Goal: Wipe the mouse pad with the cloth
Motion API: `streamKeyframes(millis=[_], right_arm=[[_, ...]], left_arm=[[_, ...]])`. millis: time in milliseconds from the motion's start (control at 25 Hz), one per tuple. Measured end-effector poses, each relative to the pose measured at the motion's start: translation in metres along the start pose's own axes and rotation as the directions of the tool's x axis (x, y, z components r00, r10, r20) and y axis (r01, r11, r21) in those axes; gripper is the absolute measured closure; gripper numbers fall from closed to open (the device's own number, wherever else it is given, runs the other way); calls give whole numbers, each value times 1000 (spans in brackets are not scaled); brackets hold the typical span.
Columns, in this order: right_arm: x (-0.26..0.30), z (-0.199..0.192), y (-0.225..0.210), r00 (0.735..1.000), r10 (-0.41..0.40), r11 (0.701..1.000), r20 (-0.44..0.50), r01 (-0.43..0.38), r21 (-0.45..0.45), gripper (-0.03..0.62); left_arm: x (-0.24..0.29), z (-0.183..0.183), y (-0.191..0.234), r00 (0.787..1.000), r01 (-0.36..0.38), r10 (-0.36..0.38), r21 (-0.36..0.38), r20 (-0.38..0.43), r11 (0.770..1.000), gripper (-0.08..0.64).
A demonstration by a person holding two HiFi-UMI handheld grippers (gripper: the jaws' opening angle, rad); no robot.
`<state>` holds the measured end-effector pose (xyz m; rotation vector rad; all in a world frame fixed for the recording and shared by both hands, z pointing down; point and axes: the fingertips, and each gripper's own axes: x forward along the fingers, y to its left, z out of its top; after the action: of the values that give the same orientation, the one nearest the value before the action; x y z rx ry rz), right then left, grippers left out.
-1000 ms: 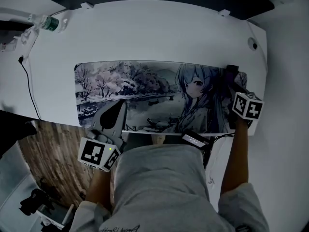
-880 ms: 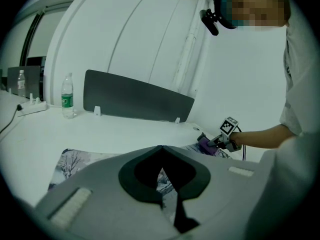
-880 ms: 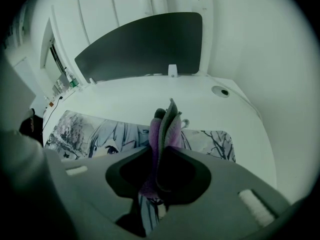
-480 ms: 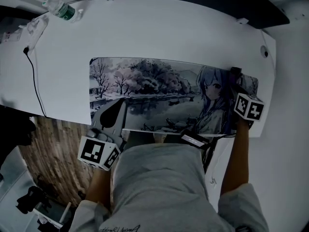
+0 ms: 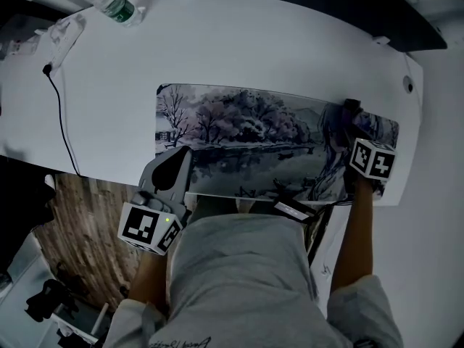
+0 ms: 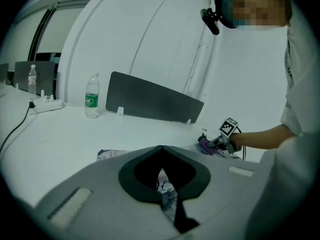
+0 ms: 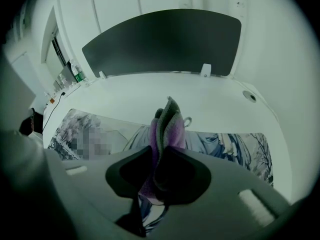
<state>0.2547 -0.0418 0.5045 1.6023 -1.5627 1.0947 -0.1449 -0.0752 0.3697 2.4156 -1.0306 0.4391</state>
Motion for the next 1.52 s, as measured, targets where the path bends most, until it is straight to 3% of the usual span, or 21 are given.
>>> streamKeyframes(millis=[840,1520], right_arm=[[28,20,161,988,152,987,-5,-152,-54,500],[52,34,304,943,330,935,-42,-333,-124,500]], left_arm=[[-51,-16,73,1000,-10,10,-31,7,999,541],[-81,-25,119,998,-57,59,-81,22,995,541]])
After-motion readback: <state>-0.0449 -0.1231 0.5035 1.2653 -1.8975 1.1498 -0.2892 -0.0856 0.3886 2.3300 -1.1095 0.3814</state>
